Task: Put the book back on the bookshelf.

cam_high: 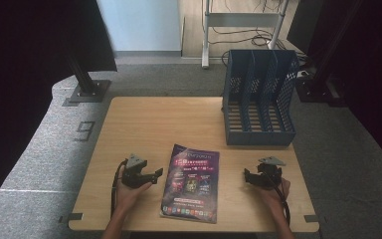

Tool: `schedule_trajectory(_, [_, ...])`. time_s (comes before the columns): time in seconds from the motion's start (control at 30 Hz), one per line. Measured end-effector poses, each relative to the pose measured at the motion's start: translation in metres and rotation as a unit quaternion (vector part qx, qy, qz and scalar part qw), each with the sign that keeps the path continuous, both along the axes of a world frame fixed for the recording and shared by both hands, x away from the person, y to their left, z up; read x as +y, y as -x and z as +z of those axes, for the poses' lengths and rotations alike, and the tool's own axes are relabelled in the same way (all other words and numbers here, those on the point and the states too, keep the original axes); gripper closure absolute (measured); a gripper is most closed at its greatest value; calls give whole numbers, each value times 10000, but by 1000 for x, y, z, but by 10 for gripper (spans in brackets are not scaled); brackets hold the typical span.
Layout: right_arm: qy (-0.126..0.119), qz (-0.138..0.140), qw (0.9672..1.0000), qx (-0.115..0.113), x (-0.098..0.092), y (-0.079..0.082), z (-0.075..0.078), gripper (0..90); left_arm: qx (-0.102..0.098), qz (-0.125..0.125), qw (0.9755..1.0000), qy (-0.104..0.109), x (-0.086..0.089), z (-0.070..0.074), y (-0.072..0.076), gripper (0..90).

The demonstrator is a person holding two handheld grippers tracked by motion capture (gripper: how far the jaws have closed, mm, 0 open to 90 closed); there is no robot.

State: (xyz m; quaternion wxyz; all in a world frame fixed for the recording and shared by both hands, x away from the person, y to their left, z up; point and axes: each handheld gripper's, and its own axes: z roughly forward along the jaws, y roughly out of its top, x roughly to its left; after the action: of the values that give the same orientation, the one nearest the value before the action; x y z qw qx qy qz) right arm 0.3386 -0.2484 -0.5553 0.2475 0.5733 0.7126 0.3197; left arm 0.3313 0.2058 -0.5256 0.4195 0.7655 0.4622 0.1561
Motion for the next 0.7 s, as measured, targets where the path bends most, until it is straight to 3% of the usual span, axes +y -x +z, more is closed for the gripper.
schedule_trajectory(0.23, [-74, -74, 9999, -15, -2, -1, 1, 175, 21, 21, 10000, 19, 2, 0, 0, 214])
schedule_trajectory(0.7, [-375, 20, 9987, -333, -1, 2, 14, 202, 74, 60, 9999, 56, 4, 0, 0, 212])
